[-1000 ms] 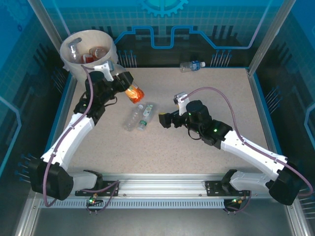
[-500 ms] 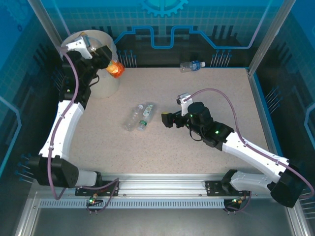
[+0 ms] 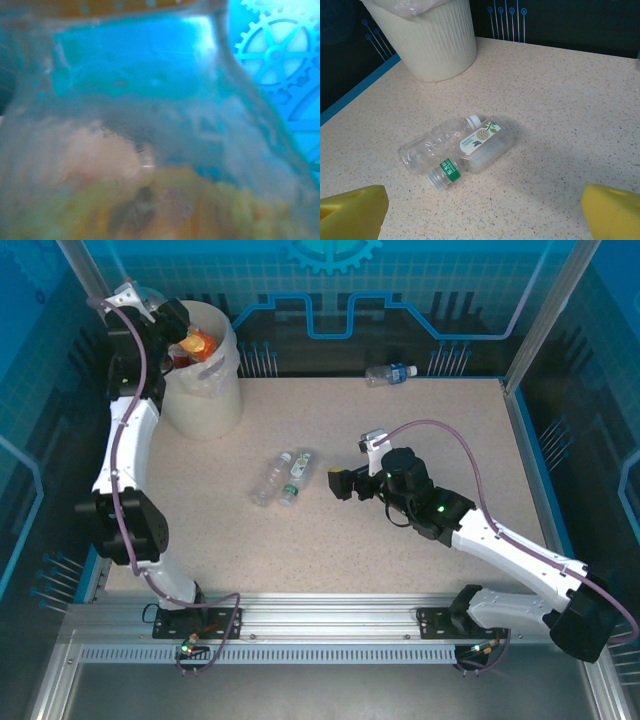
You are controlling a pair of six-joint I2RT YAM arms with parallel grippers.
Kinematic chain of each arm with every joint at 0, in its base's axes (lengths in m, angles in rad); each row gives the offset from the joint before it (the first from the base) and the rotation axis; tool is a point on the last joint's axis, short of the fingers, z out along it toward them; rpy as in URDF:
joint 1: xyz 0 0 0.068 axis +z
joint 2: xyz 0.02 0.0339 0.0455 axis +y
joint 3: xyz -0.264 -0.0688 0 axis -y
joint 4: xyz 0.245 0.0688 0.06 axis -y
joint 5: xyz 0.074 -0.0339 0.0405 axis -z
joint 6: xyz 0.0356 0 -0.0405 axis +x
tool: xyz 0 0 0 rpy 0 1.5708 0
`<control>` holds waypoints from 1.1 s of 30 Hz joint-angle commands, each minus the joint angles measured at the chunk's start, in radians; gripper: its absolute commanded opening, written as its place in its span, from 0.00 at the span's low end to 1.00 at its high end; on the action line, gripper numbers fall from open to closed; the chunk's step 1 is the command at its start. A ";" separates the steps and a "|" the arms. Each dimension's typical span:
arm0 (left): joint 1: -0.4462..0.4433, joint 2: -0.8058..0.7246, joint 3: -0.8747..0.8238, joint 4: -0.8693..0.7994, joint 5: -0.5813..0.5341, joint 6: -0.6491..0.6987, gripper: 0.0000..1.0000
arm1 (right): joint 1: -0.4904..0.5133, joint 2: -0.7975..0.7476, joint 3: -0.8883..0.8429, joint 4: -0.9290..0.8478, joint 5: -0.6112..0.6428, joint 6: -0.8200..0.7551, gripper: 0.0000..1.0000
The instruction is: Put the plastic bottles in the bin
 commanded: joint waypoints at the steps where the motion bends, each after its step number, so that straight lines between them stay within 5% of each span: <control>1: 0.016 0.056 0.087 0.036 0.015 -0.006 0.53 | -0.011 -0.018 -0.007 -0.007 0.010 0.003 1.00; 14: 0.027 0.246 0.255 -0.042 0.059 -0.038 0.55 | -0.012 -0.009 0.007 -0.024 0.019 0.003 1.00; 20: 0.027 0.366 0.413 -0.153 0.175 -0.091 0.60 | -0.013 0.003 0.021 -0.033 0.018 -0.001 1.00; 30: 0.027 0.400 0.573 -0.348 0.066 -0.210 0.96 | -0.012 -0.001 0.029 -0.053 0.022 -0.005 1.00; 33: 0.027 0.375 0.584 -0.365 0.071 -0.205 0.99 | -0.013 -0.003 0.026 -0.056 0.028 0.000 1.00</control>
